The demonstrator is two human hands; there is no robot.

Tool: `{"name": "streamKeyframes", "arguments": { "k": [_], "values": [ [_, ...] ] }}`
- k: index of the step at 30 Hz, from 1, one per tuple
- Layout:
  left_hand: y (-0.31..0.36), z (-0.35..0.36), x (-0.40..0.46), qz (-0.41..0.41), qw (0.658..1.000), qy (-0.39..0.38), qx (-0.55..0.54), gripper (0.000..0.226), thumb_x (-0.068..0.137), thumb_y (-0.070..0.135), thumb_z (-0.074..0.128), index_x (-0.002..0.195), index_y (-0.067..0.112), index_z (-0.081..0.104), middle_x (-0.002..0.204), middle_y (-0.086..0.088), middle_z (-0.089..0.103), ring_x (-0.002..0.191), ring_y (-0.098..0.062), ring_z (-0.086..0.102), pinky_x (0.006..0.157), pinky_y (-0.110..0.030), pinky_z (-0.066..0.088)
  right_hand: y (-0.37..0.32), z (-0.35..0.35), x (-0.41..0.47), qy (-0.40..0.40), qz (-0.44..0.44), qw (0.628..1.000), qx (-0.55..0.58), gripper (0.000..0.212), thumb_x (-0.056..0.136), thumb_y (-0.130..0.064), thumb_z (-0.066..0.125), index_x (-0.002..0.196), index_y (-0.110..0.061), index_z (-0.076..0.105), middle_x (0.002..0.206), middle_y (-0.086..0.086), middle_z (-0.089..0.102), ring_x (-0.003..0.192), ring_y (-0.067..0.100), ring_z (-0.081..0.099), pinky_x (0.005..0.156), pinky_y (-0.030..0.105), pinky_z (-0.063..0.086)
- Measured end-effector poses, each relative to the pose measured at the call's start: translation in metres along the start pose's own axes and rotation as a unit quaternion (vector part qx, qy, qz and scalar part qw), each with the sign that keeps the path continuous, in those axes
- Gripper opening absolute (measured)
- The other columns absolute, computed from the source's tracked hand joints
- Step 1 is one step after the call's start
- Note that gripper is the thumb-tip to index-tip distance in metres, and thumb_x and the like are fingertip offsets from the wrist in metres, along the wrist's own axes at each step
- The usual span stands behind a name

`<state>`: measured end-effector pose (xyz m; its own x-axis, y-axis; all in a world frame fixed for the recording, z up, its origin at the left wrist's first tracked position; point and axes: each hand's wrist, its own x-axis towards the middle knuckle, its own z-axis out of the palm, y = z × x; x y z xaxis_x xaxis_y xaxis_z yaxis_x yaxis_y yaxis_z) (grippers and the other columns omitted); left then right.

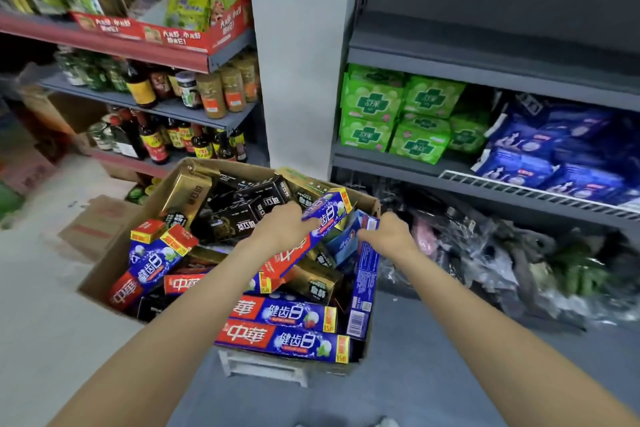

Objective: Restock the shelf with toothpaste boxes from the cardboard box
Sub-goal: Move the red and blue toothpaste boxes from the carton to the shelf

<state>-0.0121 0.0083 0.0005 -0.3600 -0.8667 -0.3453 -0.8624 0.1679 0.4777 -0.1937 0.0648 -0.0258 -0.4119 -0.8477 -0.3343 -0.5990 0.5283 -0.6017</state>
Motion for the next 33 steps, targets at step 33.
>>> {"name": "streamKeyframes", "arguments": {
  "k": [33],
  "values": [
    [0.499,0.07,0.064,0.204,0.861,-0.14,-0.445,0.025,0.075,0.016,0.078,0.096,0.014,0.065,0.089,-0.007,0.074,0.064,-0.014,0.07,0.061,-0.025,0.058,0.199,-0.423,0.035,0.053,-0.102,0.739,0.664,0.059,0.093,-0.054,0.038,0.127,-0.008,0.055,0.123,0.016,0.063,0.108,0.029,0.062,0.091,0.044,0.051]
  ]
}}
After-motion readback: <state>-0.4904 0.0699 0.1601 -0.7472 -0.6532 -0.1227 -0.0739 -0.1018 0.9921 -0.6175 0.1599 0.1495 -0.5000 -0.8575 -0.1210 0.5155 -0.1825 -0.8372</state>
